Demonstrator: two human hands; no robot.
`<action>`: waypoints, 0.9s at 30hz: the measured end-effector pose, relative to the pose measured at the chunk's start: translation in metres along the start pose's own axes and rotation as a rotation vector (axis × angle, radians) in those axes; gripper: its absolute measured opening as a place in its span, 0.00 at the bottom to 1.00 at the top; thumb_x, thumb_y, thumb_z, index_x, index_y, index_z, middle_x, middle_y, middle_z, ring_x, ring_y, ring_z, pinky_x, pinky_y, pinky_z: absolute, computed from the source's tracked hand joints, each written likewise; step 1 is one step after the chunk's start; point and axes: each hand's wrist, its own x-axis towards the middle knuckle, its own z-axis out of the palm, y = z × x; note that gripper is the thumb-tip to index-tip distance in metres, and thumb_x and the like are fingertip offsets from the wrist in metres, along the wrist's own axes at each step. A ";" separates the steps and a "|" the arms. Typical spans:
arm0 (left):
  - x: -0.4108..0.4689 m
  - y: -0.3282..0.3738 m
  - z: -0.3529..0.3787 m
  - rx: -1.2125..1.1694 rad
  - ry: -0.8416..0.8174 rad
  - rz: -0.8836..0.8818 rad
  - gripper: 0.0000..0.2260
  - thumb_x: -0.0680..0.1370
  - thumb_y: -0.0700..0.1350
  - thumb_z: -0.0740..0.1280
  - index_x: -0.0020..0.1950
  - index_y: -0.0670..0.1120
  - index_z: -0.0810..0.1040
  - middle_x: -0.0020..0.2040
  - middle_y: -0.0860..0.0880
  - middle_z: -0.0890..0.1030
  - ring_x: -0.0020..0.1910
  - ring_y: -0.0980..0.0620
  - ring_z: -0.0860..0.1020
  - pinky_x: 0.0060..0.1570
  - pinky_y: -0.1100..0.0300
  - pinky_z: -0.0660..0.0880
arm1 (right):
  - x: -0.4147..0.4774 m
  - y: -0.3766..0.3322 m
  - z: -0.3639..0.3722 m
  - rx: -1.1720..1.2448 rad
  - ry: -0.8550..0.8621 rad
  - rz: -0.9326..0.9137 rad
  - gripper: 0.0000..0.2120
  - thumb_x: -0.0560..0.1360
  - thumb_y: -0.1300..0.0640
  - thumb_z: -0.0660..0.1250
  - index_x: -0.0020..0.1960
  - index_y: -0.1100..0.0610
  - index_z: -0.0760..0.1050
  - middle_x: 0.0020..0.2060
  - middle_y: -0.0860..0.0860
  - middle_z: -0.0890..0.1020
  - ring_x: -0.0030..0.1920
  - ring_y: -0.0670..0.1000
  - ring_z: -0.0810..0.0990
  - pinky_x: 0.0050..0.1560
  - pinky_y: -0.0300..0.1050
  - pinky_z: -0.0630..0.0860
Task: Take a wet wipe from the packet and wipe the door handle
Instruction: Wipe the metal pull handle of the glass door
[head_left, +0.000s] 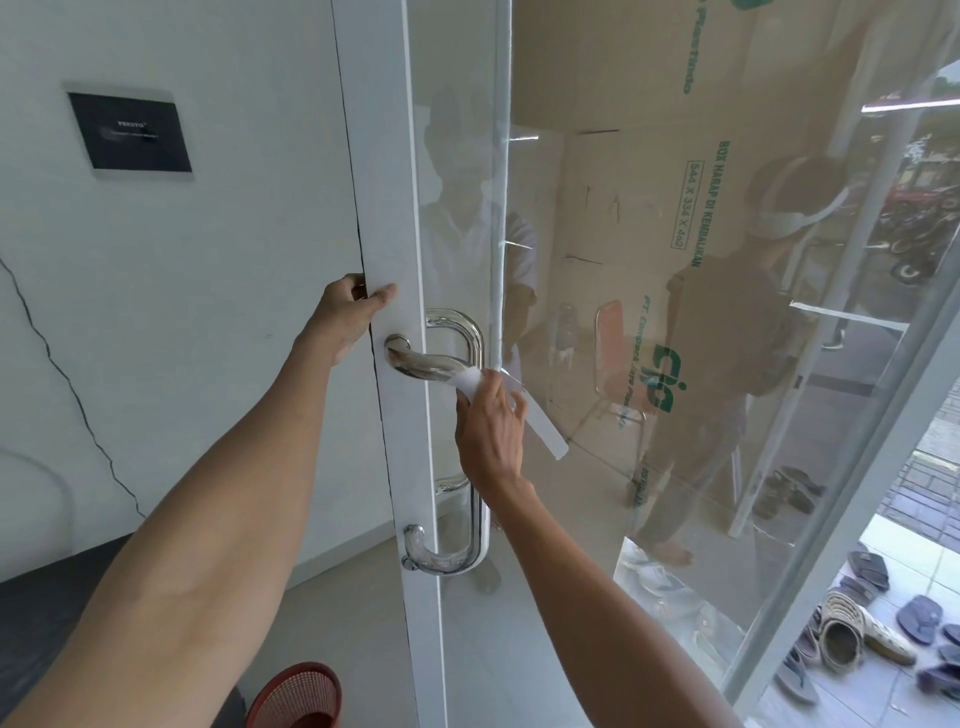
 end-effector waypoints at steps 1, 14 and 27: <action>0.000 0.000 0.000 -0.002 -0.003 -0.001 0.22 0.76 0.49 0.71 0.67 0.42 0.74 0.62 0.46 0.80 0.63 0.47 0.78 0.69 0.49 0.70 | -0.004 0.001 0.002 0.033 0.002 0.023 0.08 0.79 0.57 0.60 0.55 0.58 0.65 0.44 0.52 0.80 0.45 0.54 0.79 0.65 0.58 0.67; -0.009 0.002 -0.004 0.017 -0.022 0.004 0.26 0.72 0.53 0.72 0.65 0.43 0.74 0.60 0.46 0.81 0.61 0.47 0.79 0.68 0.46 0.71 | -0.068 0.033 0.035 0.013 -0.071 0.142 0.15 0.81 0.42 0.47 0.52 0.55 0.59 0.40 0.50 0.80 0.40 0.54 0.76 0.59 0.60 0.68; 0.005 -0.006 -0.006 0.040 -0.039 0.019 0.30 0.63 0.62 0.72 0.60 0.49 0.75 0.59 0.49 0.81 0.61 0.48 0.79 0.67 0.48 0.72 | -0.035 0.017 0.032 0.029 0.030 0.156 0.16 0.82 0.45 0.51 0.55 0.58 0.63 0.41 0.51 0.80 0.42 0.55 0.76 0.59 0.57 0.67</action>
